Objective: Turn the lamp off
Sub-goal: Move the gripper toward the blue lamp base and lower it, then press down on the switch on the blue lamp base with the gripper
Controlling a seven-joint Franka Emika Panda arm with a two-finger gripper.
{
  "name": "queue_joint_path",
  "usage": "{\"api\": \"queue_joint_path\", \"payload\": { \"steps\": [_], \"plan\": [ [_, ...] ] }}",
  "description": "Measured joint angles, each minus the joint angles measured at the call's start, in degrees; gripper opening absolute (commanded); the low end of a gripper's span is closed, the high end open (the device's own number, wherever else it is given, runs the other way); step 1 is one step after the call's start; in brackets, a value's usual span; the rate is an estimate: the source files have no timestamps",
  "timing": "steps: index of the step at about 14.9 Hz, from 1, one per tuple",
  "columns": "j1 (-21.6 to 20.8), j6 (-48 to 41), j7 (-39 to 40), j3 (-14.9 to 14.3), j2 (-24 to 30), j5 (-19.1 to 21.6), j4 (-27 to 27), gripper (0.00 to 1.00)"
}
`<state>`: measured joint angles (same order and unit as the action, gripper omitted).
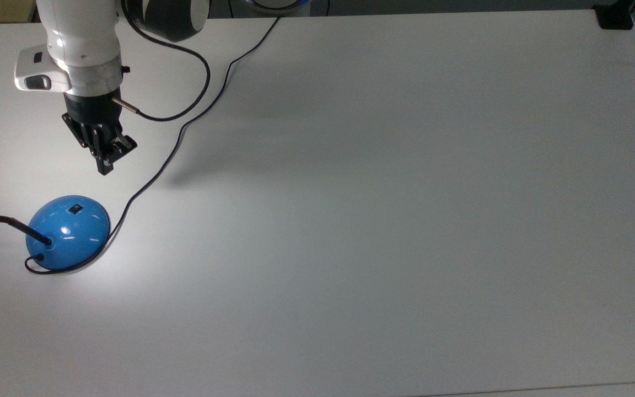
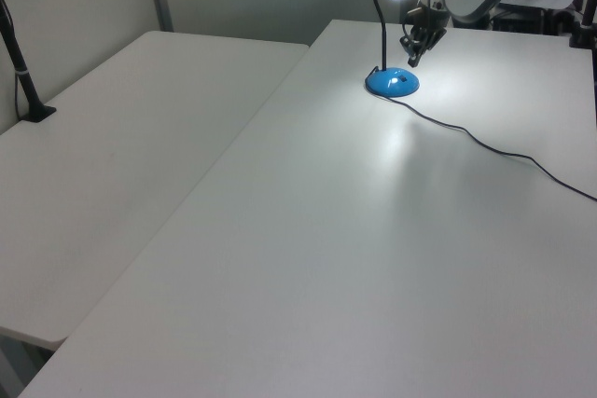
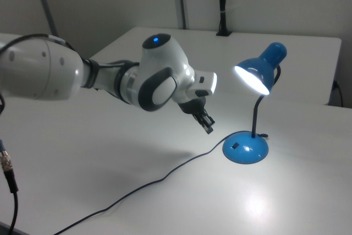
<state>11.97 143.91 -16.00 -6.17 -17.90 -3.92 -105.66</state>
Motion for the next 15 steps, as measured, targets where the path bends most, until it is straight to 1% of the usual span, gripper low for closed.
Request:
{"api": "queue_joint_path", "payload": {
  "steps": [3, 5, 10, 15],
  "plan": [
    [0.9, 8.1, -3.0, 0.0, -4.7, 0.0, 0.1, 0.00],
    [1.4, 10.7, -3.5, 0.0, -6.1, 0.0, 0.1, 0.00],
    [2.4, 12.1, -4.2, 0.0, -7.4, 0.0, 1.0, 0.00],
    [3.1, 14.6, -4.6, 0.0, -10.3, 0.0, 3.6, 0.00]
  ]
}}
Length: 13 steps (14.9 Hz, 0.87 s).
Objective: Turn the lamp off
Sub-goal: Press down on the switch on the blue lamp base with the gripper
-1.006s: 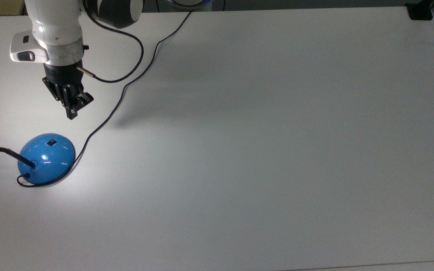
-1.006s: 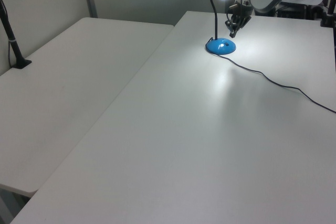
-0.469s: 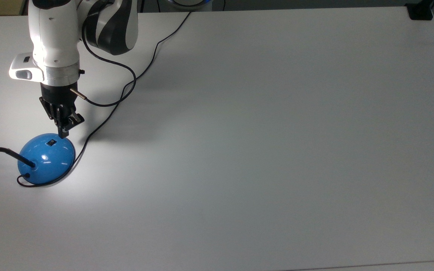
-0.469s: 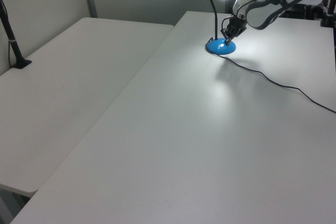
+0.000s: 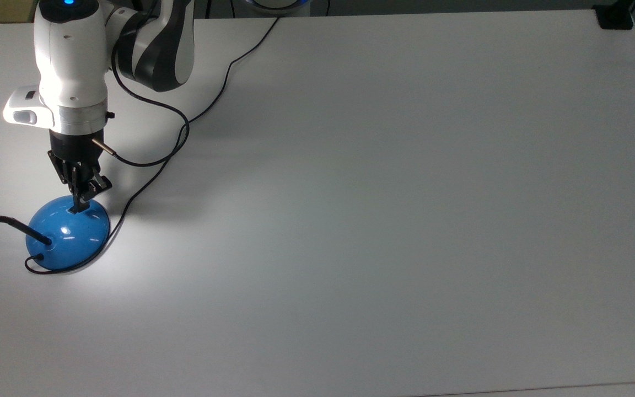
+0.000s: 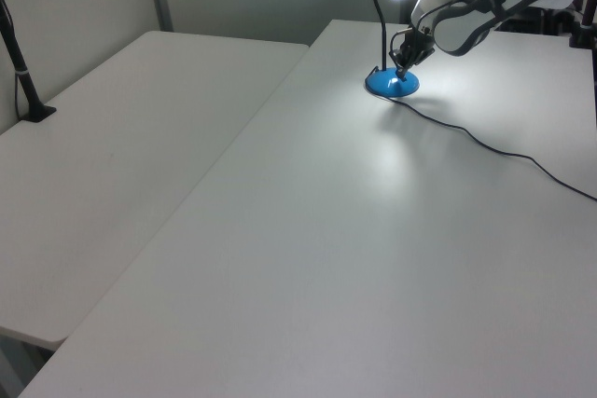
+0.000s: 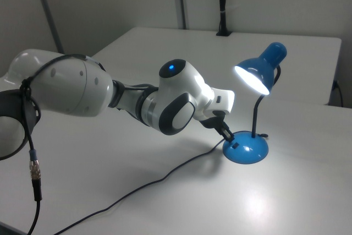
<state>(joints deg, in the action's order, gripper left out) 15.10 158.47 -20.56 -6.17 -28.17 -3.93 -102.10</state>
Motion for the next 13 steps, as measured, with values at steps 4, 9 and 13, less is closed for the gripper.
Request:
{"api": "queue_joint_path", "payload": {
  "steps": [4, 9, 13],
  "plan": [
    [0.8, 0.2, 0.0, 0.0, -0.4, 0.0, 0.3, 0.00],
    [1.3, 0.2, 0.0, 0.0, -0.5, 0.0, 0.3, 0.00],
    [1.3, 0.2, 0.0, 0.0, -1.1, -1.2, 0.3, 0.00]
  ]
}}
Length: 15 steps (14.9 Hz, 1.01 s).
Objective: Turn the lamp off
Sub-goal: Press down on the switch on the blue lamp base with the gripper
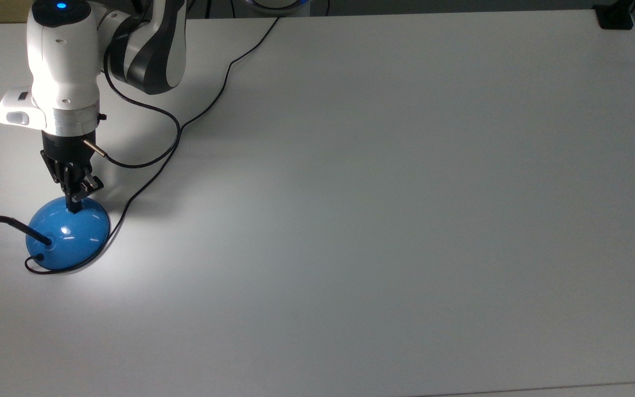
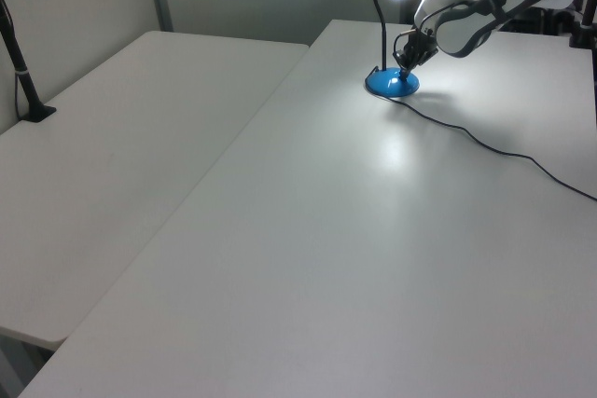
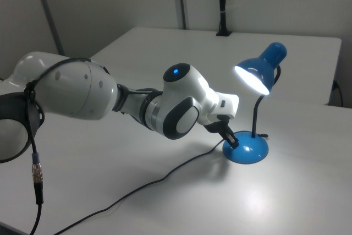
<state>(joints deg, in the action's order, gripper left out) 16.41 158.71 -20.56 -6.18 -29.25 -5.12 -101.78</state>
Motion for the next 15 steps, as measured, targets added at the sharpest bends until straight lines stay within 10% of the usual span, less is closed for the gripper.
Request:
{"api": "queue_joint_path", "payload": {
  "steps": [15],
  "plan": [
    [-0.2, -3.5, 0.2, 0.0, 0.6, -2.6, -0.8, 0.00]
  ]
}}
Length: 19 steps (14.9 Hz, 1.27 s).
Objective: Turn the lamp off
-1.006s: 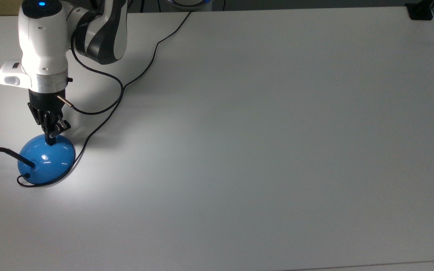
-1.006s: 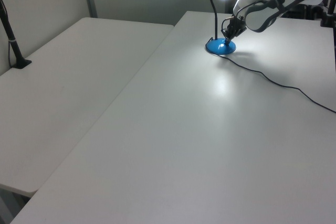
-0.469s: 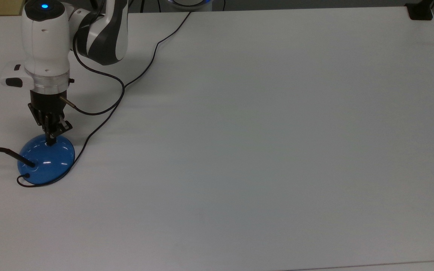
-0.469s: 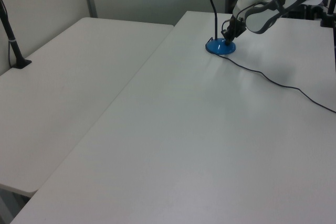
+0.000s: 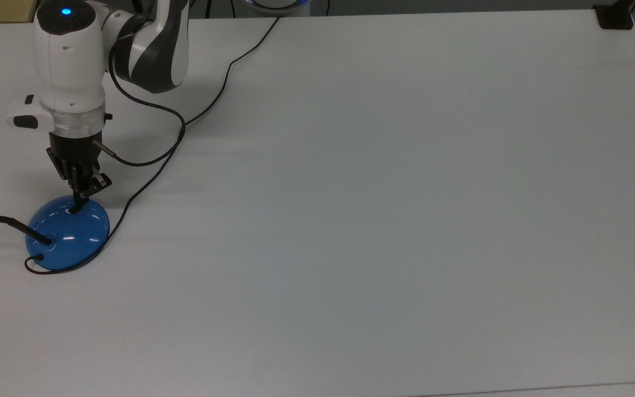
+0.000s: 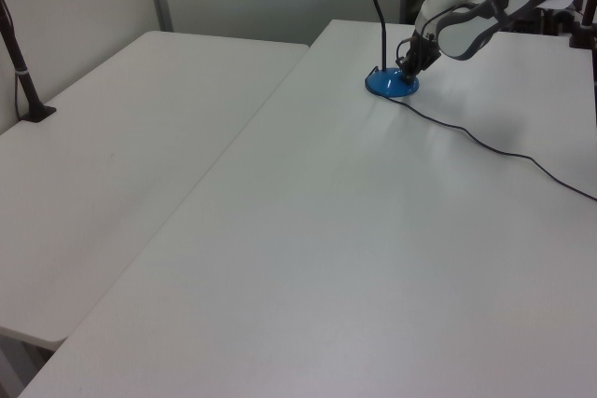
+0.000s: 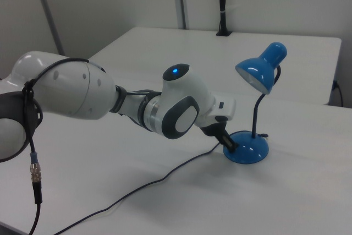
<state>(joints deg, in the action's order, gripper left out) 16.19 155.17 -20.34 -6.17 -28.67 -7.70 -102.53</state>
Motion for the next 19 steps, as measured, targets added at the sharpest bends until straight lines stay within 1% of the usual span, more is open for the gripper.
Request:
{"api": "queue_joint_path", "payload": {
  "steps": [4, 6, 9, 12, 14, 16, 19],
  "plan": [
    [-0.1, -3.4, 0.0, 0.1, 0.3, 0.0, -0.4, 0.00],
    [-0.1, -6.8, 0.0, 0.3, 0.4, -0.1, -0.7, 0.00],
    [-1.9, -15.4, 0.8, 1.5, 3.2, -0.5, -0.3, 0.00],
    [-5.9, -26.6, 2.5, 3.9, 9.5, -0.5, 0.4, 0.00],
    [-7.8, -35.2, 5.6, 6.1, 13.6, -0.6, 1.5, 0.00],
    [-9.0, -43.3, 9.4, 8.6, 17.1, -0.6, 3.3, 0.00],
    [-10.7, -50.9, 15.1, 11.6, 20.9, -0.5, 5.3, 0.00]
  ]
}}
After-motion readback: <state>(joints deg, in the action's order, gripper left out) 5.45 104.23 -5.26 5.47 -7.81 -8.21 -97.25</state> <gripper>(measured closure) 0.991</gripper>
